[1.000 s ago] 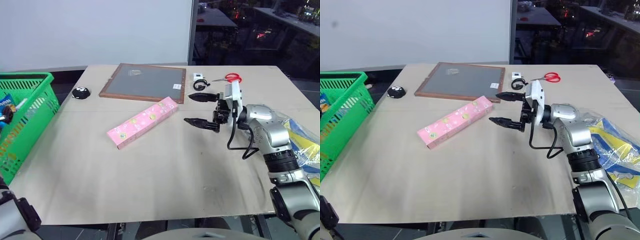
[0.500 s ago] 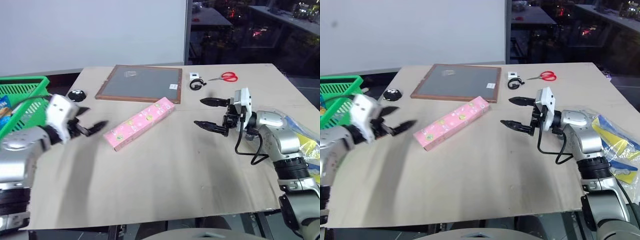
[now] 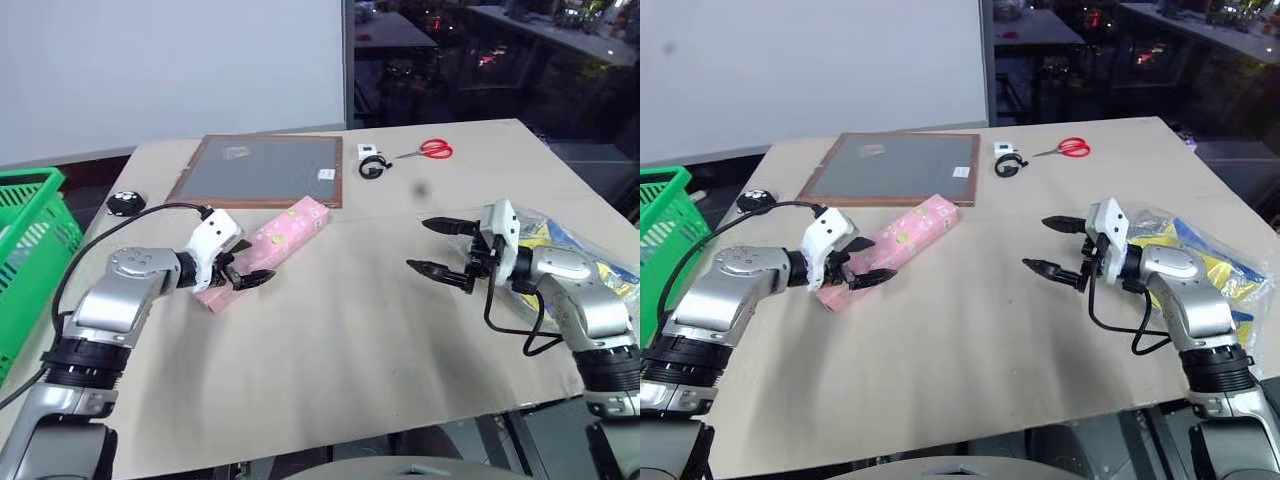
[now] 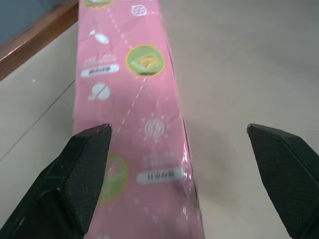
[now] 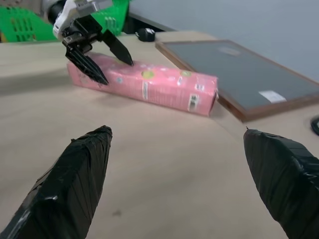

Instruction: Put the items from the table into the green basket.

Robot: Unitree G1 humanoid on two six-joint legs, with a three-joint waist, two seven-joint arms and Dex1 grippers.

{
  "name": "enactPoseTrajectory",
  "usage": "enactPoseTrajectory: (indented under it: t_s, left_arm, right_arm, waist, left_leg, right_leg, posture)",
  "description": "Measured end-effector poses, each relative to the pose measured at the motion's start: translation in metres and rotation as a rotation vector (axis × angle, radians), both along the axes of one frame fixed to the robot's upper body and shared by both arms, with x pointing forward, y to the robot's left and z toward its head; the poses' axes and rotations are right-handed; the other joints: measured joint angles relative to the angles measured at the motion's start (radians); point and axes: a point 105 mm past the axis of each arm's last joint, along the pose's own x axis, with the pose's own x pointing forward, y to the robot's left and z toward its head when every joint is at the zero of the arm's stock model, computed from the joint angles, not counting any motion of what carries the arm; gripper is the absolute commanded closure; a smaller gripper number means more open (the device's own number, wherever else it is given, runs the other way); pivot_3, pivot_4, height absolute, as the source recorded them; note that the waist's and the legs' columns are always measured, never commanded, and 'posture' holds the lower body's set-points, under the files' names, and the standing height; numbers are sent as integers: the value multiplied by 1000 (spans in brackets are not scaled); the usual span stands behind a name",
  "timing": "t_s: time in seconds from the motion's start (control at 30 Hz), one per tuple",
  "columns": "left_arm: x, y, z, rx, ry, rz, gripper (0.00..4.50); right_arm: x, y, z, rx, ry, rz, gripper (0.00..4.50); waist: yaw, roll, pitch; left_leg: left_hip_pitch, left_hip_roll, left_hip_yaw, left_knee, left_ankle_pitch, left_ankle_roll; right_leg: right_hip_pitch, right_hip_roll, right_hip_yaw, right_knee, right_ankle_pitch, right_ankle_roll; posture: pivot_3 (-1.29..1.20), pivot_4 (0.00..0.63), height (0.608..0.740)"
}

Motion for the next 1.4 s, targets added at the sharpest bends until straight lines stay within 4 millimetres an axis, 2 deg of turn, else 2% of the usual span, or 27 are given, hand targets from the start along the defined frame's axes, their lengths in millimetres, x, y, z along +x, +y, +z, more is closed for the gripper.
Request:
enactPoseTrajectory:
  t_s: [0.3, 0.43, 0.57, 0.67, 0.87, 1.03, 1.13, 1.17, 1.23, 1.27, 1.33, 1.4]
  left_arm:
    - [8, 8, -7, 70, 15, 63, 32]
    - [10, 8, -9, 85, 20, 69, 1104]
    - [11, 8, -12, 85, 29, 72, 3121]
    - [12, 8, -12, 90, 22, 70, 4332]
    - [19, 8, -10, 68, -36, 74, 4332]
    - [26, 17, 0, 68, -126, 130, 4332]
    - [37, 36, 26, 59, -242, 255, 4332]
    - [43, 50, 48, 78, -323, 326, 4332]
    - [46, 68, 81, 121, -421, 400, 4332]
    - [45, 87, 113, 160, -505, 474, 4332]
    - [30, 126, 172, 252, -649, 607, 4332]
    - [11, 153, 200, 336, -705, 692, 4332]
  right_arm:
    - [-2, 1, 0, -6, 15, -12, 0]
    - [-1, 1, 0, -7, 18, -12, 0]
    - [-1, 1, 2, -8, 13, -9, 0]
    - [-1, 1, 2, -7, 14, -8, 0]
    - [-1, 2, 3, -6, 12, -2, 0]
    - [-1, 5, 6, 7, 3, 10, 0]
    - [-4, 13, 15, 74, -2, 62, 0]
    - [-5, 17, 20, 103, -9, 87, 0]
    - [-5, 21, 28, 121, -26, 117, 0]
    - [-5, 24, 34, 130, -42, 140, 0]
    - [-4, 34, 49, 150, -83, 194, 0]
    - [-3, 40, 56, 163, -98, 228, 0]
  waist:
    - [-15, 5, -3]
    - [-16, 8, -5]
    - [-17, 10, -6]
    - [-16, 12, -8]
    - [-12, 14, -9]
    - [-14, 12, -8]
    - [-15, 5, -3]
    - [-15, 2, -1]
    - [-15, 0, 0]
    - [-14, 0, 0]
    - [-16, -2, 1]
    - [-16, -1, 1]
  left_leg:
    - [1, 0, 0, 1, 0, 0]
    - [1, 0, 0, 1, 0, 0]
    - [1, 0, 0, 1, 0, 0]
    - [2, -1, -1, 1, 0, 0]
    - [2, -1, -1, 2, 1, 1]
    - [1, -1, -2, 2, 0, 0]
    - [0, 0, -3, 2, 0, 0]
    - [-1, 0, -4, 2, 0, 0]
    - [-3, 0, -4, 1, 0, 0]
    - [-4, 0, -4, 1, 0, 0]
    - [-6, 0, -3, 0, 0, 0]
    - [-5, 0, -2, -3, 0, 0]
  right_leg:
    - [2, 0, 0, 0, -2, 4]
    - [2, 0, 0, 0, -2, 4]
    - [2, 0, 1, 0, -2, 4]
    - [2, 0, 1, 0, -2, 4]
    - [2, 0, 1, 2, -2, 4]
    - [1, 0, 1, 2, -2, 4]
    - [0, 1, -1, 2, -2, 3]
    - [0, 1, -1, 2, -2, 3]
    - [-2, 1, -2, 2, 1, -1]
    - [-3, 0, -2, 2, 1, -1]
    - [-6, 0, -2, 2, 1, -1]
    - [-6, -1, -1, 2, 1, -1]
  posture:
    - [-41, 0, 740]
    - [-39, 0, 740]
    - [-37, 0, 740]
    - [-37, 0, 740]
    - [-33, 0, 740]
    - [-3, 0, 740]
    - [41, 0, 740]
    - [51, 0, 740]
    - [87, 0, 740]
    - [87, 0, 740]
    - [111, 0, 740]
    - [143, 0, 740]
